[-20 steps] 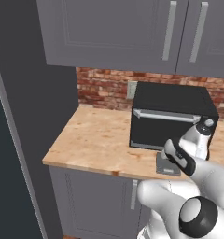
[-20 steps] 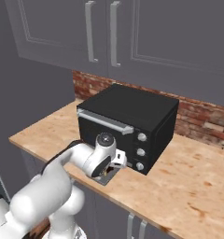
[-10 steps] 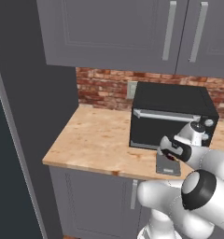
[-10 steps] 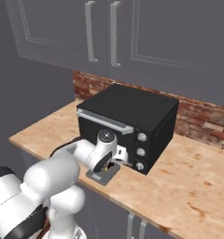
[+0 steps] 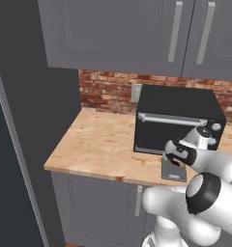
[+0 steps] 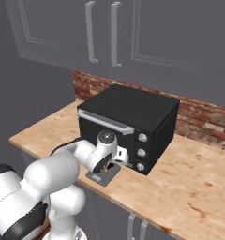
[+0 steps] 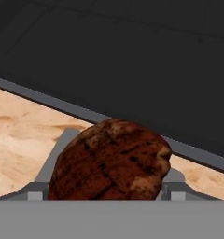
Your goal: Take the steak from the fridge and place it on the digital scale on the counter by the fridge. Wait a few seconds for a reading, then move it to the plate on the dining counter.
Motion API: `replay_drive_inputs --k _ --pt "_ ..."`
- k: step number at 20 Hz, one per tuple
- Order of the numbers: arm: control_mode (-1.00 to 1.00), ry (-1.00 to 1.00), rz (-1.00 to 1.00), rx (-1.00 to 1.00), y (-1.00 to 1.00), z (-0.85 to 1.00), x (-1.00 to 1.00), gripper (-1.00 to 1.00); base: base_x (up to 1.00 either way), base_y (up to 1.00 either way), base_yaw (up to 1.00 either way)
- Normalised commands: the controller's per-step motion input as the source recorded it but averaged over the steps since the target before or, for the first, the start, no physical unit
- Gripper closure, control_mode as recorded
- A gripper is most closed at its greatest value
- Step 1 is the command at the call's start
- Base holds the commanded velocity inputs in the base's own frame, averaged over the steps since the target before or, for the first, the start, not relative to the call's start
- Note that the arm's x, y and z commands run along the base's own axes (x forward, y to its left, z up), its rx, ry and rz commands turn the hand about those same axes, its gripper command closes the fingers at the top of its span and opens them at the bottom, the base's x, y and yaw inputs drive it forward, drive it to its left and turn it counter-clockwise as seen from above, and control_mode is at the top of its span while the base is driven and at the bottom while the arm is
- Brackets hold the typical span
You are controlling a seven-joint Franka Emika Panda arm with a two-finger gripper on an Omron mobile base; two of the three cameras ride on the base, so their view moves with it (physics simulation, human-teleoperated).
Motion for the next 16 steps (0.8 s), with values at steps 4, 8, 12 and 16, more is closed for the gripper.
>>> replay_drive_inputs --k 4,8,12,16 --pt "-1.0 -0.06 0.0 0.0 0.07 0.0 -0.1 -1.0 0.0 0.0 0.0" --pt "-1.0 -0.02 0.0 0.0 0.0 0.17 0.0 -1.0 0.0 0.0 0.0" --pt "-1.0 0.0 -0.01 0.0 0.02 0.28 0.0 -1.0 0.0 0.0 0.0" --pt "-1.0 0.0 -0.02 0.0 0.0 0.35 -0.16 -1.0 0.0 0.0 0.0"
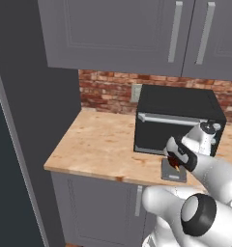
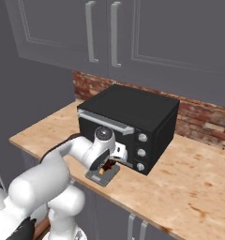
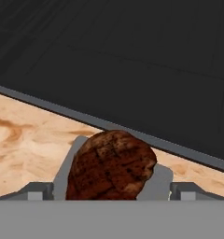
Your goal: Take the steak from the fridge and place it on the digital scale on the counter by the fridge. Wait a few seconds for a reading, then move it to the plate on the dining counter.
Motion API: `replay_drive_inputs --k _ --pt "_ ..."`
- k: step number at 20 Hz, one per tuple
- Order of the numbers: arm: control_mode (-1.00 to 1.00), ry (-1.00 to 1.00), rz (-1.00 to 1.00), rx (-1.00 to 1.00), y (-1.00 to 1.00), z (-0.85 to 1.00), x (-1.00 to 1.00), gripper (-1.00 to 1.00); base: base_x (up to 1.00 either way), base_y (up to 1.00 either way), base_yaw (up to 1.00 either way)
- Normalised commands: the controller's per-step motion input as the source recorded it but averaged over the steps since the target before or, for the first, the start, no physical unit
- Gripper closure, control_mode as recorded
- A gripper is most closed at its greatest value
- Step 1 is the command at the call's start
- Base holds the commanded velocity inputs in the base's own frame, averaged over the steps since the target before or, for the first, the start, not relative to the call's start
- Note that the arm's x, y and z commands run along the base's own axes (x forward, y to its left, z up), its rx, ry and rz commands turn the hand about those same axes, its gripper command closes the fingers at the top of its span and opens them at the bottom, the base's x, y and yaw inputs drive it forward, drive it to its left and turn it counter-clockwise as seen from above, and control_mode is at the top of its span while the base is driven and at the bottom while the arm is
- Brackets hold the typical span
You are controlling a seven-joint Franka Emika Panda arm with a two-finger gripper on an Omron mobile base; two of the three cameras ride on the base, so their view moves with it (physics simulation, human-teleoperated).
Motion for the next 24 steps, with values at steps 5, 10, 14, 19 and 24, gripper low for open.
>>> replay_drive_inputs --k 5,10,14,19,24 --pt "-1.0 0.0 -0.05 0.0 0.0 0.19 -0.63 -1.0 0.0 0.0 0.0" --pt "-1.0 0.0 -0.07 0.0 0.03 0.08 -0.53 -1.0 0.0 0.0 0.0" --pt "-1.0 0.0 -0.02 0.0 0.15 0.06 -0.06 -1.0 0.0 0.0 0.0" --pt "-1.0 0.0 0.0 0.0 0.08 0.0 0.0 -1.0 0.0 0.0 0.0" --pt "-1.0 0.0 0.0 0.0 0.0 0.0 0.0 -1.0 0.0 0.0 0.0"
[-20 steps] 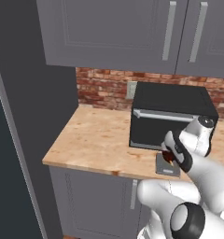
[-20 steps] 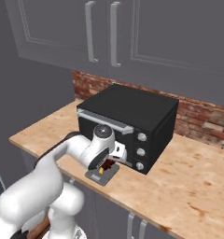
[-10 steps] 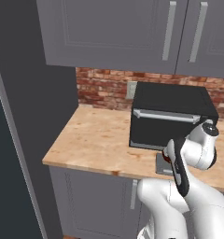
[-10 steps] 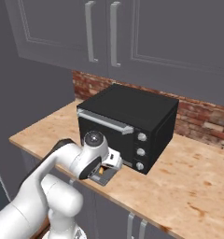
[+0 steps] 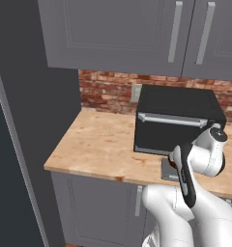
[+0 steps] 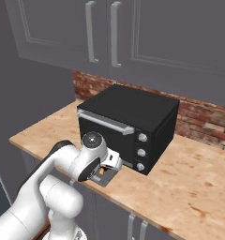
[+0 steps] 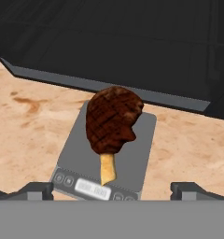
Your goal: Take the steak from the fridge and place it on the digital scale on the counter by the fridge. Wait a few seconds for a reading, then move it to the plate on the dining counter.
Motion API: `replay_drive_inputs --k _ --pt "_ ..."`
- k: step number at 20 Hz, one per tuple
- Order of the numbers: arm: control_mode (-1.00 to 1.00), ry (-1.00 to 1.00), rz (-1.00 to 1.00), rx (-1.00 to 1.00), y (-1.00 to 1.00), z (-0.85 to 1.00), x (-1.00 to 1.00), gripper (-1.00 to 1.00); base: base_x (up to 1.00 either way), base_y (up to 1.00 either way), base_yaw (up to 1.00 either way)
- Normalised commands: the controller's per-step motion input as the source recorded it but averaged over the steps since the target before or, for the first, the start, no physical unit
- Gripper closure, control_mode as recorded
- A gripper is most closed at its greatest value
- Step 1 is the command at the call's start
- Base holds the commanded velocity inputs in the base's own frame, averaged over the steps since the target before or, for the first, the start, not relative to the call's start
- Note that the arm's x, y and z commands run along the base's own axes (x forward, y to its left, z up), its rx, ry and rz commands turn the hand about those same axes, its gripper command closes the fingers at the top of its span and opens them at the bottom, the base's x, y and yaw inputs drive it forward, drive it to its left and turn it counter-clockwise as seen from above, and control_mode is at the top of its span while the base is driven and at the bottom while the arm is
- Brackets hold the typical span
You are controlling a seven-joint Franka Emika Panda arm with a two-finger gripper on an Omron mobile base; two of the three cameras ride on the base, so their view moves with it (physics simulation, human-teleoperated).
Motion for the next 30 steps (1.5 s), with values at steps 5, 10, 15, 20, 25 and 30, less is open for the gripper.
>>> replay_drive_inputs --k 5,10,15,20,25,30 --pt "-1.0 0.0 0.0 0.0 0.0 0.0 0.0 -1.0 0.0 0.0 0.0" --pt "-1.0 0.0 0.0 0.0 0.02 0.0 0.0 -1.0 0.0 0.0 0.0" --pt "-1.0 0.0 0.0 0.0 0.0 0.0 0.0 -1.0 0.0 0.0 0.0" --pt "-1.0 0.0 0.0 0.0 0.0 0.0 0.0 -1.0 0.0 0.0 0.0" --pt "-1.0 0.0 0.0 0.0 0.0 0.0 0.0 -1.0 0.0 0.0 0.0" --pt "-1.0 0.0 0.0 0.0 0.0 0.0 0.0 -1.0 0.0 0.0 0.0"
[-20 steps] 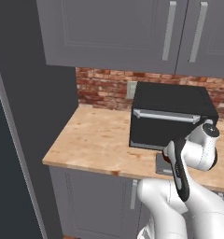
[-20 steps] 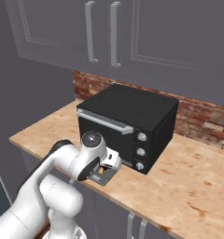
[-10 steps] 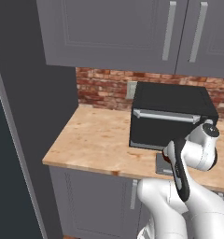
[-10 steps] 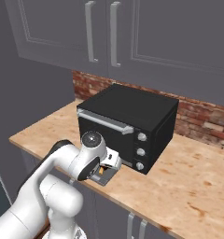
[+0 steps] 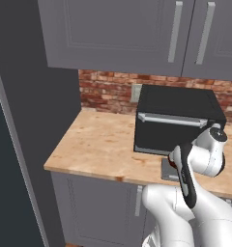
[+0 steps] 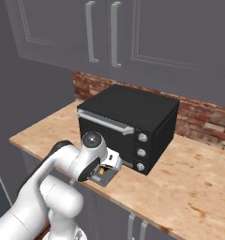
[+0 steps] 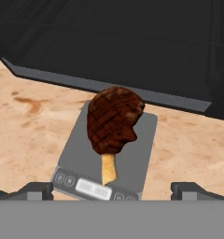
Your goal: Take the steak from the fridge and place it on the digital scale on the counter by the fridge. Wait a few seconds for a reading, then move it to the plate on the dining counter.
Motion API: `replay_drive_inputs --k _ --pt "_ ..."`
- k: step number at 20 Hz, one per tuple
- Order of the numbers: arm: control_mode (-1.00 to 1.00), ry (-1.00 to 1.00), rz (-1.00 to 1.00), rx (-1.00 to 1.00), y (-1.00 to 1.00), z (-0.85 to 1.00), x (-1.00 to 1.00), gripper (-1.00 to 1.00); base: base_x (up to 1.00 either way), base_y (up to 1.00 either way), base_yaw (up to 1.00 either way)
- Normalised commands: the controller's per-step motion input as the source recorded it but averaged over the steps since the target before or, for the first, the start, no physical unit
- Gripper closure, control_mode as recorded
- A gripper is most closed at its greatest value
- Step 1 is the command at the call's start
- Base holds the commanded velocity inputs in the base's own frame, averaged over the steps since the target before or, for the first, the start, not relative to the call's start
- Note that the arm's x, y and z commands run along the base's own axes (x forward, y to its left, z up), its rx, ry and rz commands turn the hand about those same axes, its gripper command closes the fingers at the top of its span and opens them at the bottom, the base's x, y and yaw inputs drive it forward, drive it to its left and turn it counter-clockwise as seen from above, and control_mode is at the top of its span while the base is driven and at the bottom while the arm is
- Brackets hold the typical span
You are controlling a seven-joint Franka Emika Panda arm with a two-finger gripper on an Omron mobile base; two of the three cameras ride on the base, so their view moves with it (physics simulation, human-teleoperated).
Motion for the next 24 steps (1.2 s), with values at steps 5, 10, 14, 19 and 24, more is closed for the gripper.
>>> replay_drive_inputs --k 5,10,14,19,24 --pt "-1.0 0.0 0.0 0.0 0.0 0.0 0.0 -1.0 0.0 0.0 0.0" --pt "-1.0 0.0 0.0 0.0 0.0 0.0 0.0 -1.0 0.0 0.0 0.0" --pt "-1.0 0.0 0.0 0.0 0.0 0.0 0.0 -1.0 0.0 0.0 0.0" --pt "-1.0 0.0 0.0 0.0 0.0 0.0 0.0 -1.0 0.0 0.0 0.0" --pt "-1.0 0.0 0.0 0.0 0.0 0.0 0.0 -1.0 0.0 0.0 0.0"
